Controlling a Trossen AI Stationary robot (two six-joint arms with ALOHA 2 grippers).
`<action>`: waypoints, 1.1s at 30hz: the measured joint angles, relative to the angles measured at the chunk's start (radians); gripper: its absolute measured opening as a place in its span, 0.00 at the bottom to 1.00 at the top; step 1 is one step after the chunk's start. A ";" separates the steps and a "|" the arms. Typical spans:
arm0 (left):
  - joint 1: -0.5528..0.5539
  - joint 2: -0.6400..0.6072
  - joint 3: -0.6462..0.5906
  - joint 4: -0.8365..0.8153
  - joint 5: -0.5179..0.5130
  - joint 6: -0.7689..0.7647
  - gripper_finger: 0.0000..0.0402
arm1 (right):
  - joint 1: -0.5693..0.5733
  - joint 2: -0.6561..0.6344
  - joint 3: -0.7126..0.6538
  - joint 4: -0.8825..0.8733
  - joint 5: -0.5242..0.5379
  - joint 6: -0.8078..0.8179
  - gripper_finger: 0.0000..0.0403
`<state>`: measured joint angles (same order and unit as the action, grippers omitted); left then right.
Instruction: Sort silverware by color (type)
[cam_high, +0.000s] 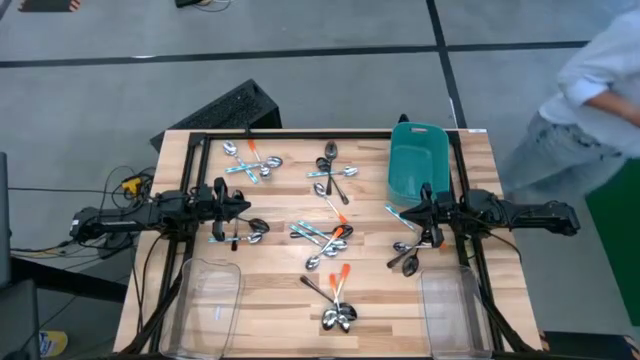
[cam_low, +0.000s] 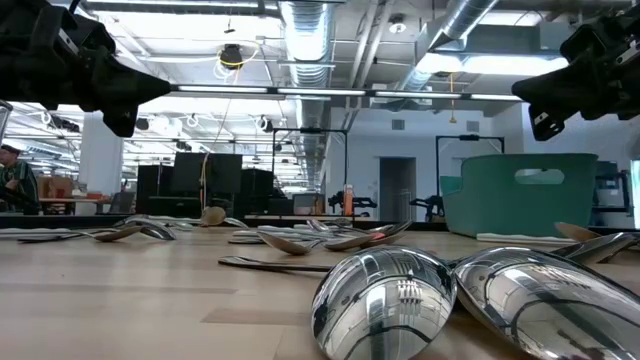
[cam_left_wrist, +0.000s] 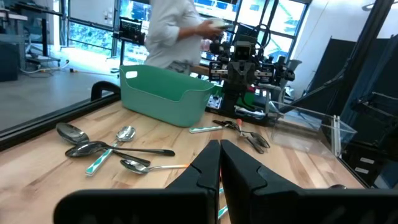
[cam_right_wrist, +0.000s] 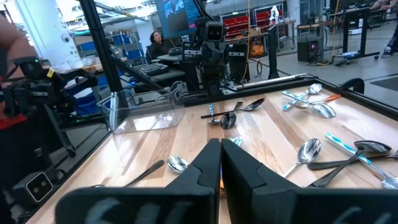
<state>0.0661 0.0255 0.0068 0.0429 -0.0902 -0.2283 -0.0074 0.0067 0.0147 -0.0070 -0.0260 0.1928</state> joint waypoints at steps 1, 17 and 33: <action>0.000 0.000 0.000 0.000 0.000 0.000 0.00 | 0.000 0.000 0.000 0.000 0.000 0.000 0.10; 0.001 0.000 0.000 0.036 -0.217 -0.005 0.00 | 0.000 0.000 0.000 0.000 0.000 0.000 0.10; 0.002 0.086 0.010 0.180 -0.448 -0.547 0.00 | -0.002 0.000 -0.002 0.250 0.315 0.663 0.10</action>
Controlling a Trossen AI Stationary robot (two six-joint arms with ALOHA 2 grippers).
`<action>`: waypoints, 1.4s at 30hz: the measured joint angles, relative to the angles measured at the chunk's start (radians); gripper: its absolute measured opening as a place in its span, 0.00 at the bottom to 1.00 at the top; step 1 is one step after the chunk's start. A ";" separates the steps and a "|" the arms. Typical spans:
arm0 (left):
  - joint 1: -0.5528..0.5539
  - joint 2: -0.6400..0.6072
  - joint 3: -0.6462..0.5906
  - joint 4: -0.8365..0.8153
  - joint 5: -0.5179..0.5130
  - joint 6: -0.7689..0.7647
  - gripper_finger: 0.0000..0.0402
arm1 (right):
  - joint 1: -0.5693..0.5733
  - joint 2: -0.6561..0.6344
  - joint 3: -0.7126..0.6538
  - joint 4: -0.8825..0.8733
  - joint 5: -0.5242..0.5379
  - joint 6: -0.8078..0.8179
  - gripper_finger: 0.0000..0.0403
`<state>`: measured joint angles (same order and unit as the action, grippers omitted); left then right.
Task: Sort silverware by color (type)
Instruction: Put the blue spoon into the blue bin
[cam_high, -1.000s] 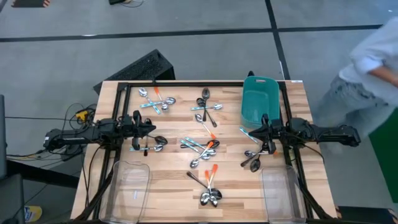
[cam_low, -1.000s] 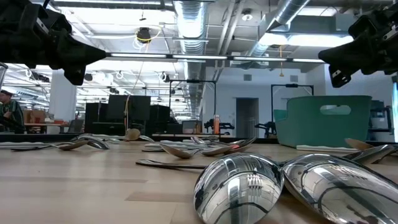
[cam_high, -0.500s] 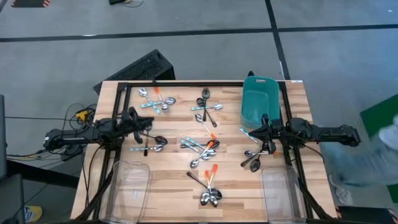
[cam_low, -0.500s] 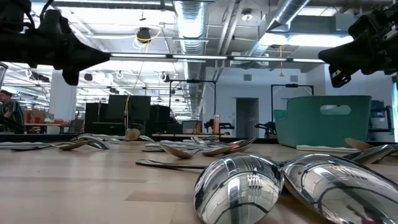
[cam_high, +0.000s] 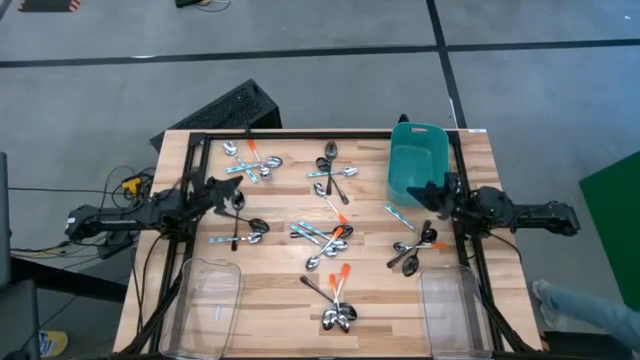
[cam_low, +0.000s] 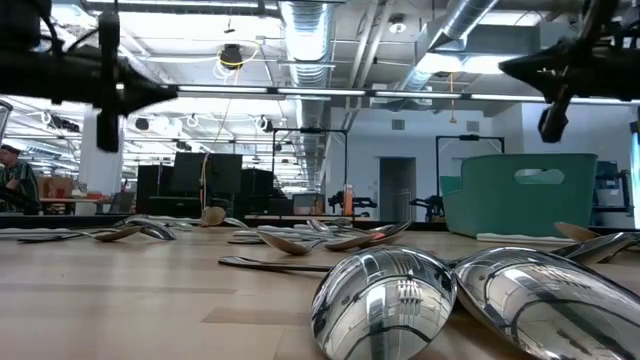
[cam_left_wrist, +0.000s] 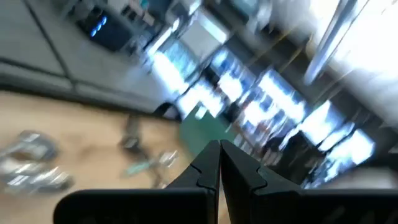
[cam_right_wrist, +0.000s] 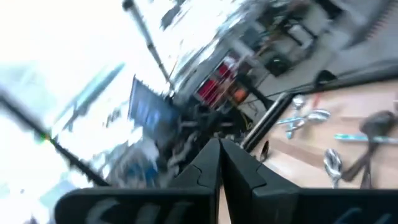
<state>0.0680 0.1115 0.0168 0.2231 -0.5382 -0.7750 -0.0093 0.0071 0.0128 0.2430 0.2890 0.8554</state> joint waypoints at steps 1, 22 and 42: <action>-0.001 0.022 0.002 0.051 0.011 0.023 0.00 | 0.000 0.000 0.000 -0.001 0.035 0.009 0.10; -0.038 0.761 0.475 0.095 0.145 0.184 0.01 | 0.042 0.496 0.406 -0.604 -0.046 -0.263 0.14; 0.004 0.685 0.562 -0.191 0.183 0.343 0.28 | 0.355 1.041 0.805 -1.304 -0.134 0.036 0.16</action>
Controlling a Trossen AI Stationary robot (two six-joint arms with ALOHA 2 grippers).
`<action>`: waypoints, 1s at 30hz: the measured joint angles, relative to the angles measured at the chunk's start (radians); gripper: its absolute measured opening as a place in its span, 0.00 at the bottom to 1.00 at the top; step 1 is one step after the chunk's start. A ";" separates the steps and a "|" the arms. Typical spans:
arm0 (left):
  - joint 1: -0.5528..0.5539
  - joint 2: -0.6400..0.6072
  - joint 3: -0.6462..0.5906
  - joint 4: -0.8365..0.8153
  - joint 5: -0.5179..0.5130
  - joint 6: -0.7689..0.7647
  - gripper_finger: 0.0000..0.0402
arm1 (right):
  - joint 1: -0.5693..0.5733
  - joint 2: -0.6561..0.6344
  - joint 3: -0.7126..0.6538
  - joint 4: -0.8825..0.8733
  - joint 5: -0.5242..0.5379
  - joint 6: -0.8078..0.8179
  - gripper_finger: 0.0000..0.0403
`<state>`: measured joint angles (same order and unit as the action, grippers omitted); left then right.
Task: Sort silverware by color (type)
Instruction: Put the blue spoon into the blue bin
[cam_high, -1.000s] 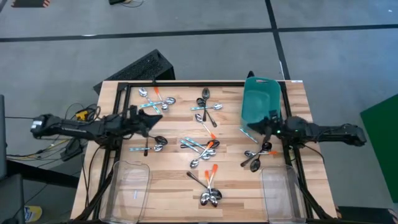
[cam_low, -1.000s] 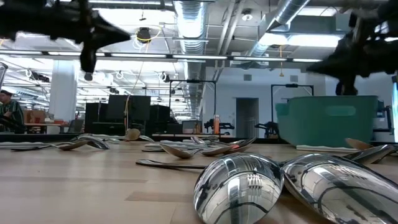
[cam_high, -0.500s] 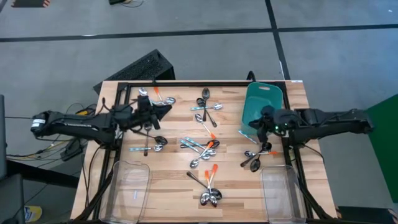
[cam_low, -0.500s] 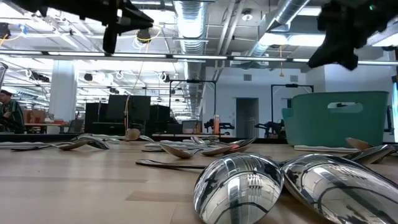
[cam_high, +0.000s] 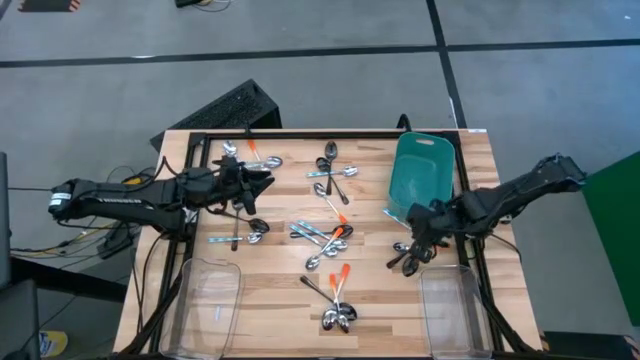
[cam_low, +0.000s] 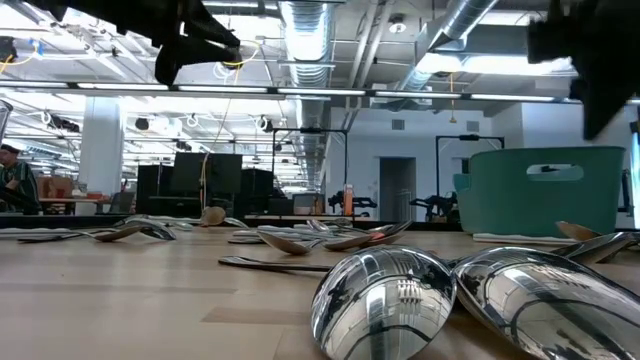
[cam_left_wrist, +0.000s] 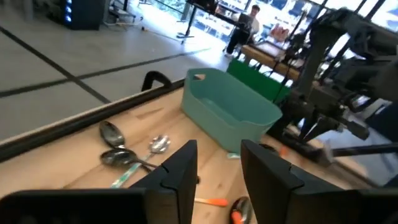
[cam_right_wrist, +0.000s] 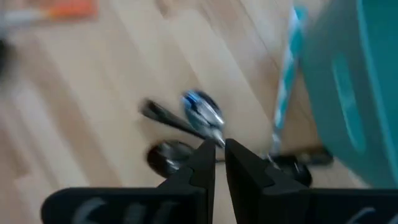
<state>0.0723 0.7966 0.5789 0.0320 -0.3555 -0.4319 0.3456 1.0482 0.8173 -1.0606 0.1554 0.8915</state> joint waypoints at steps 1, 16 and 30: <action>0.000 0.005 0.000 0.004 -0.015 0.019 0.28 | -0.008 0.006 -0.016 -0.015 0.001 0.016 0.16; 0.008 0.026 0.000 -0.045 -0.068 0.026 0.29 | -0.414 -0.131 -0.114 -0.166 0.086 -0.063 0.18; 0.006 0.056 -0.001 -0.083 0.008 -0.111 0.29 | -0.345 -0.191 -0.114 -0.076 -0.070 -0.052 0.50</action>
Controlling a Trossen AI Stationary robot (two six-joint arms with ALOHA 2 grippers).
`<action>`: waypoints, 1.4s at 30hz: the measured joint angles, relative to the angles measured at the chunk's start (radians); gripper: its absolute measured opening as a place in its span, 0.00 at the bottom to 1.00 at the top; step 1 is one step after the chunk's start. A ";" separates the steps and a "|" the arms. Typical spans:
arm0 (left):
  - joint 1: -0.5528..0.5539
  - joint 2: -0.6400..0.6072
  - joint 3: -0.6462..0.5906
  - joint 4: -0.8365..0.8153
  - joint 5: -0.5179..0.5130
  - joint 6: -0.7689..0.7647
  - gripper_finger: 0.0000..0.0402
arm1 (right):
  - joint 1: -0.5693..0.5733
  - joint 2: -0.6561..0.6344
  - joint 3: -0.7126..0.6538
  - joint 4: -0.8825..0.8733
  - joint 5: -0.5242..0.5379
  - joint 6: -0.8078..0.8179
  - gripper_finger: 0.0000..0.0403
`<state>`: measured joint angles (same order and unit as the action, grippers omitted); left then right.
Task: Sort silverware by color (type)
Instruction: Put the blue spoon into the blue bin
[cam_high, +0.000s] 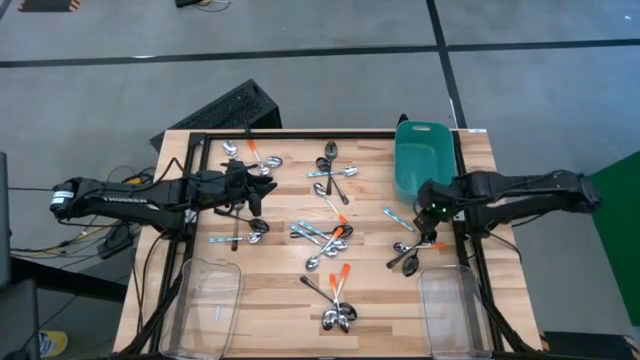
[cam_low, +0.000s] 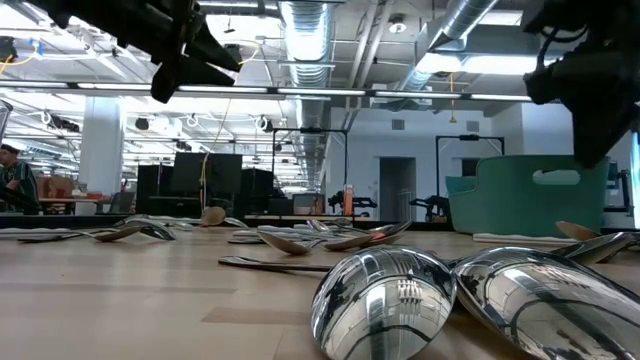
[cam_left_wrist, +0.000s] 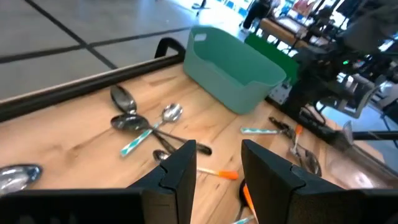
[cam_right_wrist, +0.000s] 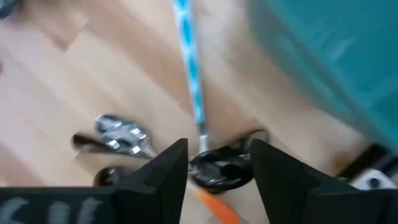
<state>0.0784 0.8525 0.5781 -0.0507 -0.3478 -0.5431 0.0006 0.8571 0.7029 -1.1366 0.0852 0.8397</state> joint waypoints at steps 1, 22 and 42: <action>0.000 -0.001 0.000 0.000 0.002 0.000 0.29 | 0.036 0.005 0.000 0.006 0.003 0.025 0.51; 0.007 -0.002 0.000 -0.013 -0.005 0.057 0.28 | 0.103 0.450 0.001 0.250 0.070 -0.040 0.45; -0.017 -0.002 0.000 -0.075 0.055 -0.026 0.28 | -0.047 0.602 -0.037 0.341 -0.017 -0.239 0.33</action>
<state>0.0616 0.8505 0.5781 -0.1257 -0.2924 -0.5690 -0.0465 1.4587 0.6662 -0.7960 0.0686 0.6006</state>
